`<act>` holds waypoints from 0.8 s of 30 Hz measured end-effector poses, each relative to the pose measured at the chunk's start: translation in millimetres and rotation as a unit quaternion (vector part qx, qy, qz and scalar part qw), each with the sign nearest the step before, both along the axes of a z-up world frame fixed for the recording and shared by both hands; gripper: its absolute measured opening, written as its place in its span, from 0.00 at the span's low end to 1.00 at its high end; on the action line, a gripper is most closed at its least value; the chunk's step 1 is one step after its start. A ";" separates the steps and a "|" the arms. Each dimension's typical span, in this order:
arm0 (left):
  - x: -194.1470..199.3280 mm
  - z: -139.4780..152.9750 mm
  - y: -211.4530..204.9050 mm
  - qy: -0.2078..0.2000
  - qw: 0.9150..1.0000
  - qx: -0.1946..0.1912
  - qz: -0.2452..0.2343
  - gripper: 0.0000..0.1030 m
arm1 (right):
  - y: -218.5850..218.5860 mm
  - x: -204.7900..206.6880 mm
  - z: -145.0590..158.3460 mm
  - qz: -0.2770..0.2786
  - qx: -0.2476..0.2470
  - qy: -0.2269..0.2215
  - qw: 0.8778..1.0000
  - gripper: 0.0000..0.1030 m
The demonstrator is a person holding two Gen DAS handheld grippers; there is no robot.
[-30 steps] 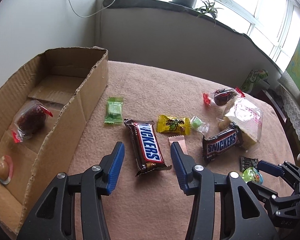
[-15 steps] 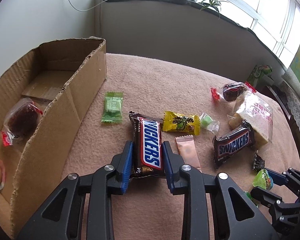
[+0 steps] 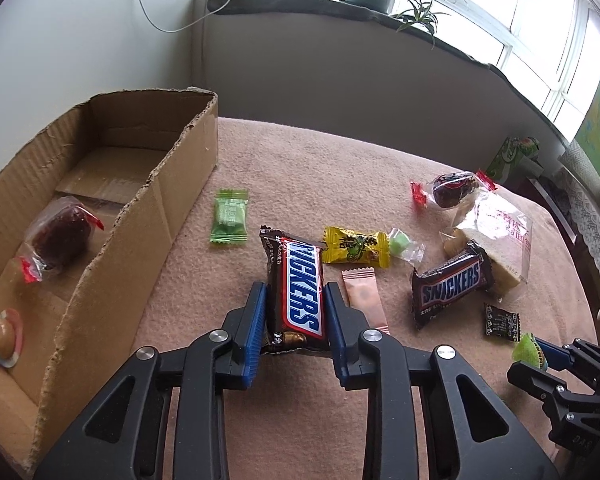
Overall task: Organize snacks
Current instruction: 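Grasp the large Snickers bar with the left tool while the right tool grasps the round green-lidded candy cup, then carry both items into the cardboard box and open both tools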
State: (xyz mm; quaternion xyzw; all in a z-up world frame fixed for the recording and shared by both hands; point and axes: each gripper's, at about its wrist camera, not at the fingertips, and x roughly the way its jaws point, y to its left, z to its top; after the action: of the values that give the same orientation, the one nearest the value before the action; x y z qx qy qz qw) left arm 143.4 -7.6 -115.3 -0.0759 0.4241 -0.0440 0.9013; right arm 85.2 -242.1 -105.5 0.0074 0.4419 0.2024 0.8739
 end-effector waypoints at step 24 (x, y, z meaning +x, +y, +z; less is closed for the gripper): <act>-75.1 67.7 59.7 -0.082 0.995 -0.035 0.035 0.26 | 68.5 -3.5 79.4 0.049 0.012 -0.084 0.995 0.40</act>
State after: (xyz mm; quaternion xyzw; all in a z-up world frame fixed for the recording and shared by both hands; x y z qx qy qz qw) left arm 68.3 52.1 -47.6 -0.1187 0.3438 -0.0333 0.9309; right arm 81.8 -173.6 -26.1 -0.0212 0.3645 0.2500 0.8967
